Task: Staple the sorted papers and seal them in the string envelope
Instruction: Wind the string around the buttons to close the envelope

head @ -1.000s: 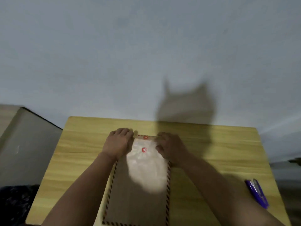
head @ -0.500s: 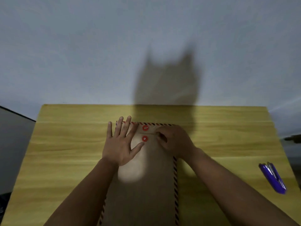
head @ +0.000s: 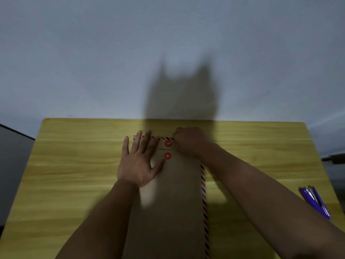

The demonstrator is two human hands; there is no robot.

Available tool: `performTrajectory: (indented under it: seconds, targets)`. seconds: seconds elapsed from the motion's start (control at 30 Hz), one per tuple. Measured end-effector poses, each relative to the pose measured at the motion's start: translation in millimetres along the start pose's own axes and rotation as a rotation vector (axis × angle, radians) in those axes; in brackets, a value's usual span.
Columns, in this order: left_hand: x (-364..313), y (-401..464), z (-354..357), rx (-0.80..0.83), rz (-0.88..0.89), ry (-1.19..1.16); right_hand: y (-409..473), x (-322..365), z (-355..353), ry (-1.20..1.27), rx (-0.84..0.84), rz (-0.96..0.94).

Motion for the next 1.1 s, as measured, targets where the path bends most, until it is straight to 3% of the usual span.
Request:
performTrajectory:
  seconds: [0.2, 0.33, 0.6, 0.7, 0.83, 0.97, 1.03, 1.1]
  targets:
    - [-0.3, -0.4, -4.5, -0.007, -0.008, -0.032, -15.9, 0.5, 8.6, 0.18, 0.034, -0.047]
    - [0.6, 0.1, -3.1, 0.001, -0.01, -0.023, -25.9, -4.0, 1.3, 0.396, -0.069, -0.042]
    - [0.9, 1.4, -1.0, -0.008, -0.015, -0.03, -34.1, -8.4, 4.5, 0.937, -0.138, 0.157]
    - [1.0, 1.3, -1.2, -0.004, -0.015, -0.037, -43.8, -11.9, -5.3, 0.87, -0.199, 0.191]
    - [1.1, 1.3, -0.9, 0.019, -0.018, -0.031, -61.3, -20.2, -31.9, 0.537, -0.235, 0.194]
    - [1.4, 1.1, -0.5, 0.03, -0.024, -0.028, -71.9, -17.7, -61.3, 0.449, -0.352, 0.156]
    - [0.8, 0.9, -0.1, 0.034, -0.024, -0.018, -75.3, -13.7, -78.2, 0.501, -0.494, 0.157]
    - [0.2, 0.7, -0.9, 0.031, -0.024, -0.028, -74.7, -8.5, -89.3, 0.745, -0.625, 0.137]
Point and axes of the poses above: each hand's wrist, its own y-axis towards the middle knuckle, its own z-axis out of the palm, x = y × z, the point moved 9 cm from there along y, towards the middle knuckle, and after that the axes turned 6 degrees about -z, right-handed, at the moved point
